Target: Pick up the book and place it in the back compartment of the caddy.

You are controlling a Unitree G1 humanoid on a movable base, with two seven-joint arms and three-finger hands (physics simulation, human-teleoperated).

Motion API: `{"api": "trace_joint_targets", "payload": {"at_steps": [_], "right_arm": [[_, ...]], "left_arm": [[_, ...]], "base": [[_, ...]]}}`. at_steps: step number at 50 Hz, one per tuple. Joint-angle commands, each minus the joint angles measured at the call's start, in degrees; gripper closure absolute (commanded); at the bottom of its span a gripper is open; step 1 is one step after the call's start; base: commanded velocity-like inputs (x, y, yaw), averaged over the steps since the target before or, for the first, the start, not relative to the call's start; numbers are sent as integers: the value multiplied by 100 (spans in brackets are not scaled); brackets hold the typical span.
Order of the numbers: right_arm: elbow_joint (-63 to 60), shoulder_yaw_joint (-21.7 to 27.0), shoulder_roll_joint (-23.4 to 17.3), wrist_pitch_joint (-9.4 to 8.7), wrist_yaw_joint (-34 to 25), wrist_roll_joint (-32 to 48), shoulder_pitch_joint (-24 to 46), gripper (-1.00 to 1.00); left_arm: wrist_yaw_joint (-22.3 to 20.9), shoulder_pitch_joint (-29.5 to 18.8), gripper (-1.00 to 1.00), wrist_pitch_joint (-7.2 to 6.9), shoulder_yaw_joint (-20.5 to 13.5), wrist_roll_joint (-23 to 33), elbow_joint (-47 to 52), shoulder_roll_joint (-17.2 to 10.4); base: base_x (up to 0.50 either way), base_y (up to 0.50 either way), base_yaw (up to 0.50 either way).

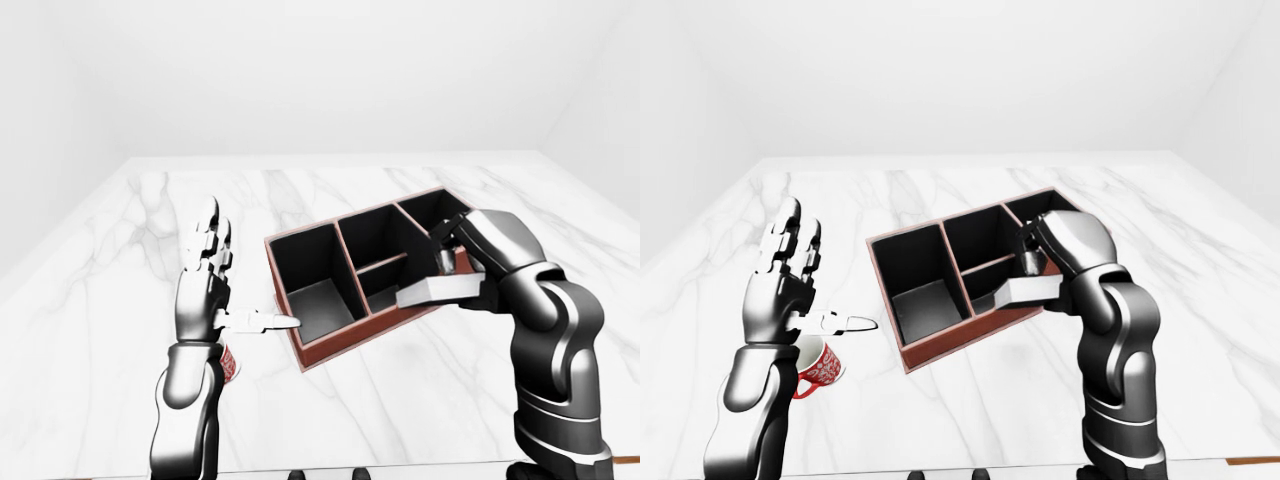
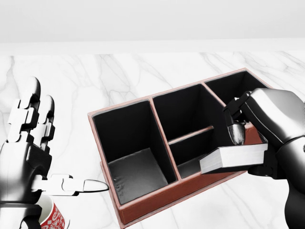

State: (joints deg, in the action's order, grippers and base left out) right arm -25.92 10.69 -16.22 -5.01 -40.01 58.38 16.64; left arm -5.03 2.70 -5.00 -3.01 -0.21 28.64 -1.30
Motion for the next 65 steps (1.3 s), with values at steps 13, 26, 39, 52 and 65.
{"api": "trace_joint_targets", "payload": {"at_steps": [13,26,39,52,65], "right_arm": [[202,-313,140,1,1,364,524,100],[509,-541,310,1,1,500,702,100],[817,-581,327,31,1,512,861,100],[955,-643,336,1,1,513,1108,100],[1243,-663,312,1,110,456,1278,100]], "left_arm": [[4,7,-100,0,16,4,-1,5],[-5,22,-100,0,12,2,3,3],[0,12,-100,0,15,3,-17,4],[12,2,-100,0,5,2,-16,5],[14,9,-100,0,18,8,20,6]], "base": [[0,0,0],[0,0,0],[0,0,0],[0,0,0],[0,0,0]]}}
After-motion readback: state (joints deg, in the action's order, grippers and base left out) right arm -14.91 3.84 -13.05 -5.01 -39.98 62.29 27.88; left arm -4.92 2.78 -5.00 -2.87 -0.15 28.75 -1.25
